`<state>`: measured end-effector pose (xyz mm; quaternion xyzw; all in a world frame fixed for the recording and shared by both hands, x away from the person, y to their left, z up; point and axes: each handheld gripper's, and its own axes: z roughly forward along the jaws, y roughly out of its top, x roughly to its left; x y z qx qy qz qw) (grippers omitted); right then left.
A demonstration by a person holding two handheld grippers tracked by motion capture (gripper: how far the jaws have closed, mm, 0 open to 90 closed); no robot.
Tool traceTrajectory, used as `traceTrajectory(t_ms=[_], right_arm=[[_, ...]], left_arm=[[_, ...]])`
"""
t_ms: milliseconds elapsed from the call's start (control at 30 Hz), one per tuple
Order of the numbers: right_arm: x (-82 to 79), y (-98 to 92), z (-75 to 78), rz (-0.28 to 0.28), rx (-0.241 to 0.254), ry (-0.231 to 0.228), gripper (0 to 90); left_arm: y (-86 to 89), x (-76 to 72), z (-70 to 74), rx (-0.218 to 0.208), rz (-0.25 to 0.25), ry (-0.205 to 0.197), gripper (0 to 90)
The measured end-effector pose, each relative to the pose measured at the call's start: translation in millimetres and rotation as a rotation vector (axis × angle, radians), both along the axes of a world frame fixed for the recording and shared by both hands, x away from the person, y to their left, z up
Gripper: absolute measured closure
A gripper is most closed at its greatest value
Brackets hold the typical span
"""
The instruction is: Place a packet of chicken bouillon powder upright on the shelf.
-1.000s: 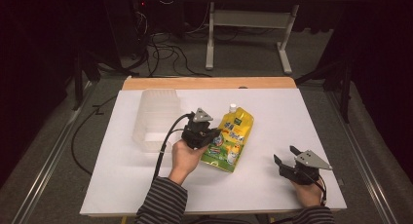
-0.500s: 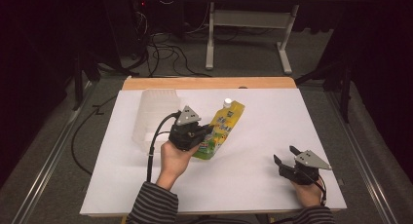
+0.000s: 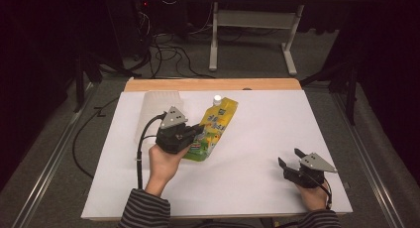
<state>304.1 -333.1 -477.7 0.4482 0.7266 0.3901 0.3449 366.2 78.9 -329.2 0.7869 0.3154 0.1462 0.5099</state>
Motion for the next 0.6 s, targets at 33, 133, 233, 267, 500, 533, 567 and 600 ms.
traceTrajectory(t_ms=[33, 133, 233, 267, 500, 533, 567, 600], right_arm=[[0.1, 0.2, 0.0, 0.0, 0.0, -0.001, 31.0], [0.1, 0.2, 0.0, 0.0, 0.0, -0.001, 31.0], [0.1, 0.2, 0.0, -0.001, 0.001, 0.0, 31.0], [0.2, 0.2, 0.0, 0.0, 0.001, 0.001, 31.0], [0.4, 0.8, -0.2, -0.002, 0.0, 0.004, 31.0], [0.4, 0.9, -0.2, -0.002, -0.001, 0.004, 31.0], [0.5, 0.8, -0.2, -0.003, -0.001, 0.005, 31.0], [0.5, 0.8, -0.2, -0.004, 0.001, 0.006, 31.0]], left_arm=[[4.5, -1.3, 2.5, -0.01, 0.011, -0.007, 90.0], [8.6, -1.8, 4.3, -0.013, 0.019, -0.011, 90.0], [19.6, -2.5, 7.5, -0.016, 0.041, -0.014, 90.0], [22.4, -3.0, 8.1, -0.014, 0.045, -0.016, 90.0], [39.7, -0.6, 10.1, -0.026, 0.087, -0.019, 90.0], [41.2, 0.0, 10.5, -0.026, 0.09, -0.02, 90.0], [43.2, 0.8, 11.3, -0.027, 0.097, -0.022, 90.0], [44.5, 1.2, 11.9, -0.029, 0.101, -0.026, 90.0]])
